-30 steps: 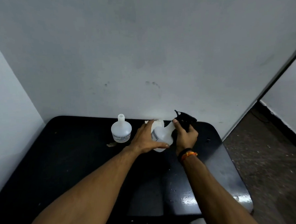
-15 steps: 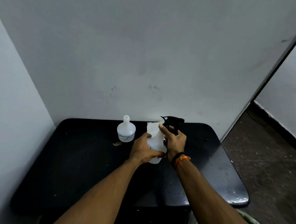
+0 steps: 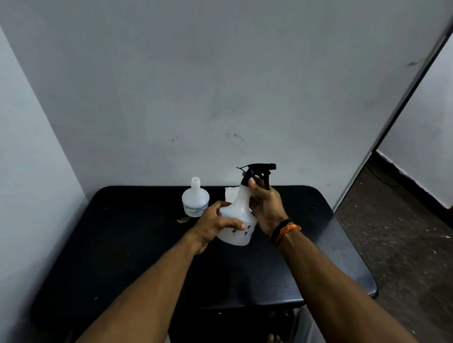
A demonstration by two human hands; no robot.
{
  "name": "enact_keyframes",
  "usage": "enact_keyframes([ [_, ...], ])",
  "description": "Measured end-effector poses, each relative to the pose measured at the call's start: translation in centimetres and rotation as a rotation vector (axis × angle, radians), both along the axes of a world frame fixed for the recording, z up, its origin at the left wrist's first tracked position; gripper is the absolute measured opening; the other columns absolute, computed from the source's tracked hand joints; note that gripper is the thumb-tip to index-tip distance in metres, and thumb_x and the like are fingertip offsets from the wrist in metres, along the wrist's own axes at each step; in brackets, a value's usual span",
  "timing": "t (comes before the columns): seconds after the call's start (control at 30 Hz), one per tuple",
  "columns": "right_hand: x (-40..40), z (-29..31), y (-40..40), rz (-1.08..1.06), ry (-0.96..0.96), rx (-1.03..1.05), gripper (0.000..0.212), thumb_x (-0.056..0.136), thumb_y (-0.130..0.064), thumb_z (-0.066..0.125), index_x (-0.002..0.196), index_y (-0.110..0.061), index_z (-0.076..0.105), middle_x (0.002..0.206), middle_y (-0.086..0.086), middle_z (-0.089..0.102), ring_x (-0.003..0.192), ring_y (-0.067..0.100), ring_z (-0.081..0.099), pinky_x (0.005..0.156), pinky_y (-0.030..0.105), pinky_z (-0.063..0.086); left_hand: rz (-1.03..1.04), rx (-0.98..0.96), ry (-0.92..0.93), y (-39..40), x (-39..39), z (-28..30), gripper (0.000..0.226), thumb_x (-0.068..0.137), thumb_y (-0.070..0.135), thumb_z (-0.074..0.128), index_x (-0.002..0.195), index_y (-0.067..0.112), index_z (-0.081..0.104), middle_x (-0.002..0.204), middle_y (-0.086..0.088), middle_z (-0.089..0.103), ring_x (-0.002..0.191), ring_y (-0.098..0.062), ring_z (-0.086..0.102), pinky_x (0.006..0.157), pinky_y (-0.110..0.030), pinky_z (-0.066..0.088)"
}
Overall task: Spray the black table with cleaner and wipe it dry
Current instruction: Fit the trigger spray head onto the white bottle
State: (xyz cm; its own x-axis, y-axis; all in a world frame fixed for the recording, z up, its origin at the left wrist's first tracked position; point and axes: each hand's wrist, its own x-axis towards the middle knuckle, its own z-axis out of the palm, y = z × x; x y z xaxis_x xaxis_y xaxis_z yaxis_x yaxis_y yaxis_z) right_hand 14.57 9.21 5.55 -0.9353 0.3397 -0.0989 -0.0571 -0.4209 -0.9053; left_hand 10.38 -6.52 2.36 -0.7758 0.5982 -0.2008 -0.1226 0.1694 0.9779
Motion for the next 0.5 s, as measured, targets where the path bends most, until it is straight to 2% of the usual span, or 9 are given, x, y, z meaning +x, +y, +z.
enact_keyframes([
  [0.03, 0.0, 0.0, -0.3, -0.027, -0.003, 0.009, 0.027, 0.092, -0.018, 0.067, 0.116, -0.006, 0.070, 0.091, -0.001, 0.073, 0.083, 0.014, 0.068, 0.073, 0.029, 0.054, 0.005, -0.006, 0.007, -0.1, 0.1, -0.1, 0.077, 0.047, 0.038, 0.088, 0.117, 0.022, 0.060, 0.110, -0.004, 0.070, 0.104, -0.022, 0.067, 0.093, -0.041, 0.055],
  [0.17, 0.1, 0.1, -0.9, -0.106, 0.024, 0.090, 0.029, 0.093, -0.011, 0.065, 0.121, -0.004, 0.067, 0.107, 0.009, 0.073, 0.098, 0.022, 0.069, 0.088, 0.038, 0.054, 0.015, -0.004, 0.027, -0.8, 0.5, -0.2, 0.078, 0.047, 0.039, 0.088, 0.117, 0.021, 0.059, 0.110, -0.006, 0.070, 0.104, -0.024, 0.066, 0.095, -0.045, 0.054],
  [0.27, 0.2, 0.0, -1.4, -0.121, 0.019, 0.098, 0.031, 0.093, -0.009, 0.064, 0.124, -0.006, 0.066, 0.115, 0.013, 0.073, 0.102, 0.023, 0.069, 0.088, 0.038, 0.055, 0.024, 0.008, 0.042, -1.0, 0.5, -0.2, 0.078, 0.047, 0.038, 0.087, 0.117, 0.020, 0.058, 0.110, -0.007, 0.069, 0.104, -0.025, 0.065, 0.096, -0.046, 0.053],
  [0.4, 0.2, 0.2, -2.0, -0.203, 0.010, 0.095, 0.042, 0.078, -0.015, 0.082, 0.117, -0.009, 0.067, 0.110, 0.005, 0.072, 0.105, 0.021, 0.069, 0.082, 0.031, 0.054, 0.036, -0.004, 0.077, -0.8, 0.2, -0.1, 0.078, 0.047, 0.039, 0.086, 0.117, 0.023, 0.057, 0.111, -0.003, 0.067, 0.103, -0.022, 0.063, 0.092, -0.042, 0.053],
  [0.5, -0.2, 0.3, -2.0, -0.236, 0.004, 0.161, 0.049, 0.071, -0.015, 0.088, 0.115, -0.011, 0.065, 0.099, 0.001, 0.070, 0.091, 0.013, 0.069, 0.078, 0.029, 0.052, 0.040, -0.017, 0.101, -0.4, 0.1, -0.4, 0.078, 0.047, 0.040, 0.087, 0.118, 0.025, 0.057, 0.111, -0.002, 0.067, 0.103, -0.022, 0.063, 0.091, -0.042, 0.054],
])
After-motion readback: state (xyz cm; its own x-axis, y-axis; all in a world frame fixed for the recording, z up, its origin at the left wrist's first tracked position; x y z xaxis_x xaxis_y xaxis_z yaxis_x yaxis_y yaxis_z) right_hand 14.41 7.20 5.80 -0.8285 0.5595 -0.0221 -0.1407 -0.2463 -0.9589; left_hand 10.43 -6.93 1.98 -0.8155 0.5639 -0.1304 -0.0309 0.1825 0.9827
